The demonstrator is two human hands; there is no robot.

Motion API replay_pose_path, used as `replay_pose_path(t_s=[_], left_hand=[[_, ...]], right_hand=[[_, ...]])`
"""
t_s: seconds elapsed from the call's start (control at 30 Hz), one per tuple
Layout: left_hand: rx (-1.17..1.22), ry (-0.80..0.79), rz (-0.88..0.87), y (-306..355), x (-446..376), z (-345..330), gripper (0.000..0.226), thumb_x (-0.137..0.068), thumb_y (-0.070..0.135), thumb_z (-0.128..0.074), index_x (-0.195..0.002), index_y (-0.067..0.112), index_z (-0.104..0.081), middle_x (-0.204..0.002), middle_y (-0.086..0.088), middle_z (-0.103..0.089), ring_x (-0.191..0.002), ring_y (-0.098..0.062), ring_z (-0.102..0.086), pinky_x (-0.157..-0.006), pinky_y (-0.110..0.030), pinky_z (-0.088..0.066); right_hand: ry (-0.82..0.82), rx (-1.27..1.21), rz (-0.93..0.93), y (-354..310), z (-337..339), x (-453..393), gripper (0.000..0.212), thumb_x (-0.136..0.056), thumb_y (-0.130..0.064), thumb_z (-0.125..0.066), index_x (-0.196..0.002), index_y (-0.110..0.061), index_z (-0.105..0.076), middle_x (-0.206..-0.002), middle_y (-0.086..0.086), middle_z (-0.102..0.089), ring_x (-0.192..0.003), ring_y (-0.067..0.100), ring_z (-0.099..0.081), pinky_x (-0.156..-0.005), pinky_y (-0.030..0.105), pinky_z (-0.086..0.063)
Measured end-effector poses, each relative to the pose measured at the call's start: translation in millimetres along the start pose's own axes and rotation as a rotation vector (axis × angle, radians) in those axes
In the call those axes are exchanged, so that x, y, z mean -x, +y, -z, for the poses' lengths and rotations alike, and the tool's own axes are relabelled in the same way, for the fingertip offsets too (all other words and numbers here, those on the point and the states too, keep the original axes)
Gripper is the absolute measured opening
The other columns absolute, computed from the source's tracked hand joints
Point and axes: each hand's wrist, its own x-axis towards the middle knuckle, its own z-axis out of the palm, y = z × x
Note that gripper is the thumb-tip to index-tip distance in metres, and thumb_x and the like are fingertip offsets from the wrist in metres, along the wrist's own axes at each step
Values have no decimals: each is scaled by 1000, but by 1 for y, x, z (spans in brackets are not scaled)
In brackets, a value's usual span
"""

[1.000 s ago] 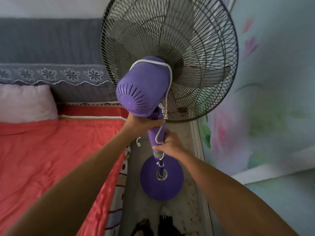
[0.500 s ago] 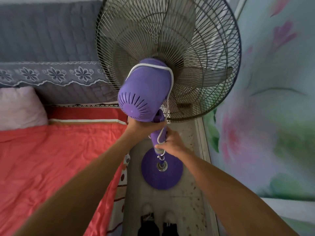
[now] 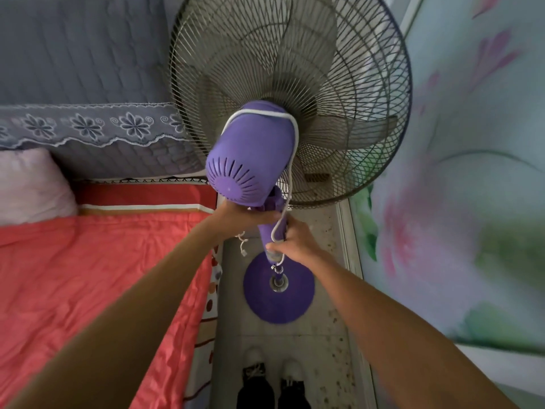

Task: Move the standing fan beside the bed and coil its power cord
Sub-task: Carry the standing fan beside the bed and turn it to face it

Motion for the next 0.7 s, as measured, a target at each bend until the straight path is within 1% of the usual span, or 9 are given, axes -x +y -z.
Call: replay_pose_path(t_s=[0.07, 0.13, 0.23, 0.3, 0.37, 0.43, 0.5, 0.6, 0.7], left_hand=[[36, -49, 55, -5, 9, 12, 38, -79, 3, -78, -114, 8, -65, -96, 8, -71, -79, 4, -65, -65, -14, -51], [46, -47, 98, -9, 25, 22, 48, -81, -5, -74, -122, 14, -58, -113, 7, -68, -98, -4, -66, -73, -18, -56], [60, 248, 96, -3, 43, 44, 32, -88, -9, -61, -116, 6, -60, -107, -9, -70, -92, -25, -69, -68, -24, -58], [188, 443, 35, 15, 43, 62, 22, -98, 3, -51, -117, 3, -61, -100, -12, -73, -82, -23, -72, -65, -26, -59], [277, 511, -61, 42, 35, 74, 21, -101, 20, -47, -112, 11, -62, -92, 1, -75, -77, -13, -72, -63, -26, -58], [196, 442, -142, 70, 25, 78, 28, -92, 41, -54, -113, 23, -62, -95, 10, -73, -81, -2, -69, -65, -19, -55], [-42, 307, -172, 87, 15, 73, 52, -82, 54, -61, -128, 31, -56, -114, 12, -66, -96, 1, -64, -77, -16, -52], [-328, 199, -221, 91, 3, 63, 60, -88, 43, -63, -142, 24, -47, -138, -1, -53, -124, -15, -53, -107, -31, -39], [-335, 258, -250, 86, 8, 61, 53, -91, 36, -62, -141, 21, -51, -137, 0, -52, -126, -10, -46, -108, -22, -29]], right_hand=[[22, 29, 22, -10, 2, 6, 49, -65, -24, -87, -103, -21, -56, -76, -21, -59, -67, -13, -54, -55, -2, -37], [9, 26, 40, -19, 8, 15, 48, -65, -25, -85, -101, -25, -53, -79, -20, -60, -66, -15, -55, -56, 0, -36], [-7, -7, 60, -34, 21, 28, 56, -62, -30, -85, -109, -30, -55, -92, -18, -66, -78, -18, -60, -64, 3, -40], [36, -24, 91, -53, 27, 33, 62, -59, -40, -85, -112, -30, -56, -99, -16, -68, -85, -11, -62, -69, 9, -44], [92, -54, 101, -72, 27, 35, 62, -60, -49, -85, -111, -28, -58, -102, -11, -70, -90, 1, -66, -77, 20, -51], [186, -85, 92, -88, 19, 38, 54, -60, -54, -83, -101, -24, -63, -92, -8, -73, -84, 9, -69, -77, 31, -55], [323, -125, 38, -100, 11, 38, 57, -59, -52, -85, -98, -17, -61, -89, -2, -73, -81, 15, -69, -76, 35, -56], [487, -191, 16, -116, 1, 37, 72, -58, -48, -87, -102, -13, -42, -98, 5, -69, -86, 24, -67, -75, 39, -55], [510, -146, 46, -131, -3, 35, 79, -57, -45, -89, -99, -23, -27, -96, 0, -64, -80, 23, -63, -66, 32, -48]])
